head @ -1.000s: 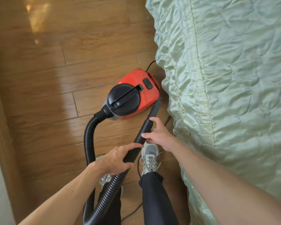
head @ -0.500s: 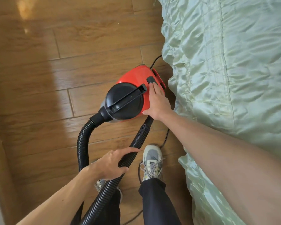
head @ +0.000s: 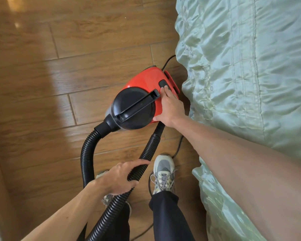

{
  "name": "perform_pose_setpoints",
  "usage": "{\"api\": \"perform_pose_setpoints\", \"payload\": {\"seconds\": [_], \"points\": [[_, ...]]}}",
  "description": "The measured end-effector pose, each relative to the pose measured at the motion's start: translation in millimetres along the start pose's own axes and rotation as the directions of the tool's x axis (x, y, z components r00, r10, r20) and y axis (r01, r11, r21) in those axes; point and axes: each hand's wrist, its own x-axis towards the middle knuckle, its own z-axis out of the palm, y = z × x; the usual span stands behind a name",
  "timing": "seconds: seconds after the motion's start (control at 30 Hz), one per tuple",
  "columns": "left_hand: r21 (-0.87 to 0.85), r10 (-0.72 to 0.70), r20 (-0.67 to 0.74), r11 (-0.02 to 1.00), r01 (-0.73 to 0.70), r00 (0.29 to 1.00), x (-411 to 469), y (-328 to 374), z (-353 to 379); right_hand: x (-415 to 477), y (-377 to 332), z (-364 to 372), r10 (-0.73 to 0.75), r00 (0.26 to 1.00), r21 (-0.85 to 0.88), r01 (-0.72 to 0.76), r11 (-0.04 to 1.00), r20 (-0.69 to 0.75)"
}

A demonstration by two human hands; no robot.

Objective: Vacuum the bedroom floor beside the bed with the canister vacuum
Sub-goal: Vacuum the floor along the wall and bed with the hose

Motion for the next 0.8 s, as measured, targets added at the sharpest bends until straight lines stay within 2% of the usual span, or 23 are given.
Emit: {"api": "perform_pose_setpoints", "payload": {"seconds": [0.1,0.17,0.27,0.3,0.37,0.47,0.53,0.67,0.8], "points": [[0.017,-0.011,0.012,1.000,0.010,1.000,-1.0,0.8,-1.4,-3.9,5.3,6.9,-0.006,1.000,0.074,0.008,0.997,-0.025],[0.022,-0.022,0.019,1.000,0.022,1.000,-5.1,1.6,-0.8,-16.9,6.8,19.9,0.039,0.991,0.198,-0.013,0.980,-0.127],[0.028,-0.036,0.023,0.999,0.035,0.999,-12.6,2.0,-1.4,-59.1,4.1,49.4,0.279,0.933,0.471,-0.146,0.870,-0.228],[0.035,-0.038,0.025,0.999,0.038,0.999,-14.7,2.7,-1.3,-76.7,3.3,60.3,0.362,0.912,0.534,-0.213,0.818,-0.190],[0.059,-0.042,0.032,0.997,0.040,0.999,-18.0,3.7,0.2,-109.8,0.9,81.0,0.455,0.890,0.637,-0.356,0.684,0.008],[0.080,-0.058,0.053,0.995,0.053,0.997,-21.9,3.6,4.4,-141.4,-5.4,103.1,0.396,0.849,0.787,-0.496,0.366,0.351],[0.088,-0.053,0.059,0.995,0.048,0.997,-26.0,2.2,7.0,-151.1,-12.5,108.7,0.327,0.824,0.825,-0.535,0.183,0.463],[0.109,-0.035,0.075,0.994,0.027,0.997,-36.0,-4.2,9.3,-162.0,-23.6,112.8,0.275,0.834,0.864,-0.503,0.023,0.478],[0.138,-0.026,0.123,0.990,0.009,0.992,-47.6,-18.7,6.6,-167.9,-34.7,114.9,0.255,0.851,0.878,-0.478,0.016,0.459]]}}
